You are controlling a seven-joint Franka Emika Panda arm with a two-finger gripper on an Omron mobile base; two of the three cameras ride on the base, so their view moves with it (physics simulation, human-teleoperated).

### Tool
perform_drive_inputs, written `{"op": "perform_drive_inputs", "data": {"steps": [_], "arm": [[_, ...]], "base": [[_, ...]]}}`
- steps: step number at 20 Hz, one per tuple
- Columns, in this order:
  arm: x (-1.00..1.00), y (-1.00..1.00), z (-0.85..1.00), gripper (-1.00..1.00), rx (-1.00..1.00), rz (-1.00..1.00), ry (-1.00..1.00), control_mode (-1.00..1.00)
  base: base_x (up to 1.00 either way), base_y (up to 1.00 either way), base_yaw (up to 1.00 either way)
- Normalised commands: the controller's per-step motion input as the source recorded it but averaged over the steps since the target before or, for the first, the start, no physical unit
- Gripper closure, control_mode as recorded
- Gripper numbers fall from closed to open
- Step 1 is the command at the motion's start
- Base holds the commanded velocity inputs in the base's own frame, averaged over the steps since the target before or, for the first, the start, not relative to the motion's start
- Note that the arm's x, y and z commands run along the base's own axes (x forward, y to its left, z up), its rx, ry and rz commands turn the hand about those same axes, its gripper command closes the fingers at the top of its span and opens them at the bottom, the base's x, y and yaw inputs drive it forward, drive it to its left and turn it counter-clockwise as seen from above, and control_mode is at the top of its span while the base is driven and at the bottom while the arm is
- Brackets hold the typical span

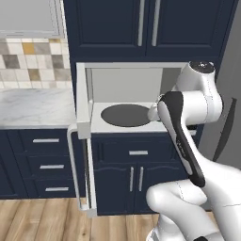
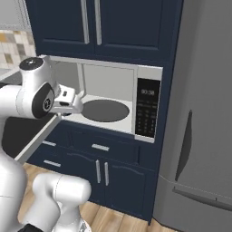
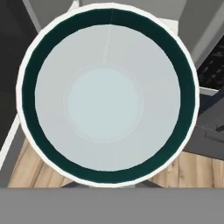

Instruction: Pick the mug from the counter and place it inside the microwave. Then close the microwave.

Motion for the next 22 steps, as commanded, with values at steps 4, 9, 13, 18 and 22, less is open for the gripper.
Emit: {"op": "perform_drive_inputs", "data": {"steps": [4, 9, 13, 18, 22], "arm": [[0.65, 0.00, 0.00, 1.00, 0.00, -0.14, 0.00, -1.00], [0.68, 0.00, -0.13, 1.00, 0.00, -0.15, 0.00, -1.00], [0.47, 0.00, -0.19, 1.00, 0.04, -0.03, 0.00, -1.00], [0.16, 0.00, -0.16, 1.00, 0.13, 0.00, 0.00, -1.00], [0.17, 0.00, -0.19, 1.00, 0.10, 0.00, 0.00, -1.00]], "base": [[0.00, 0.00, 0.00], [0.00, 0.00, 0.00], [0.00, 0.00, 0.00], [0.00, 0.00, 0.00], [0.00, 0.00, 0.00]]}}
